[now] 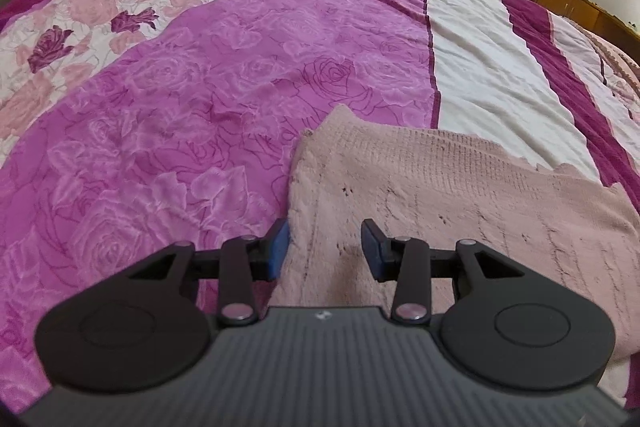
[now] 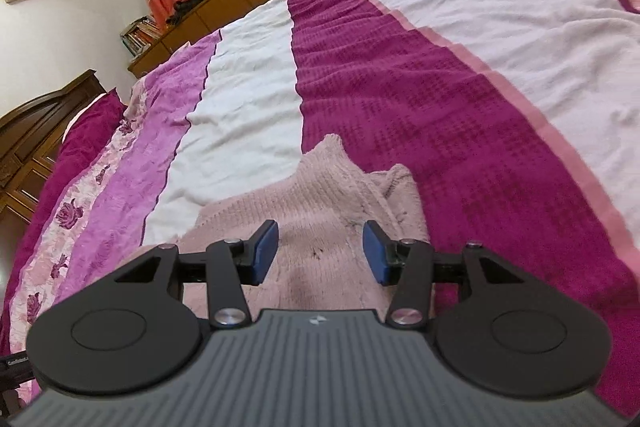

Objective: Fold small clothes
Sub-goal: 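Move the open right gripper to the edge of the folded pink cardigan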

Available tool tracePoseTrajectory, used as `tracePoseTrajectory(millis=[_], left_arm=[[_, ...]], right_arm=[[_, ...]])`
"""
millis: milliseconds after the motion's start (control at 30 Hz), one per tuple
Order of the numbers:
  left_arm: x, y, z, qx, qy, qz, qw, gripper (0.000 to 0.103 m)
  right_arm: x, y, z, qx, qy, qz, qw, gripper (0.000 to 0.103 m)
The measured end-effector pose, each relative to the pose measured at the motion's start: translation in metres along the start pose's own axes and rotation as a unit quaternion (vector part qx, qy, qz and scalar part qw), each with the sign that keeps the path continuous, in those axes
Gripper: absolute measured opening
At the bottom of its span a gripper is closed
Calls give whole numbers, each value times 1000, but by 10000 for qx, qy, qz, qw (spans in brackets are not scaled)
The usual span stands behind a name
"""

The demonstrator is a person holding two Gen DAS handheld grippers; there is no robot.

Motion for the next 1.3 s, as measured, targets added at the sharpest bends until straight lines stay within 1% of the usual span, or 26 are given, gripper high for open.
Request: tracePoseTrajectory(millis=[133, 233, 433, 600, 800, 900, 1033, 1300], left_arm=[[-3, 2, -11, 39, -98, 37, 9999, 42], [-7, 2, -19, 40, -174, 35, 9998, 42], [-14, 2, -35, 50, -259, 53, 9996, 42], [-22, 2, -43, 103, -308, 61, 9995, 42], [-29, 2, -51, 87, -375, 40, 9993, 42], [-31, 2, -51, 100, -454, 72, 9989, 42], [-35, 3, -49, 117, -551, 109, 9984, 42], [-38, 7, -47, 87, -615, 135, 9980, 42]], right_arm=[[1, 6, -24, -25, 51, -13, 10000, 65], [-4, 15, -39, -74, -25, 37, 10000, 67], [-24, 38, -63, -166, -242, 383, 9988, 68], [-40, 48, -74, -46, -402, 616, 9973, 70], [-49, 47, -76, 214, -553, 998, 9932, 73], [-52, 43, -74, 295, -632, 951, 9930, 74], [-56, 39, -73, 316, -623, 890, 9936, 77], [-58, 39, -66, 448, -637, 1172, 9900, 80]])
Point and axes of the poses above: each gripper's, at about its wrist camera, not at the fingertips, and z roughly the way its jaws point, y to its right, x to its top, the point moved 2 cm from there along z, roughly the way its jaws point, and after that the axes turned 10 degrees about y, right-handed, at the moved point
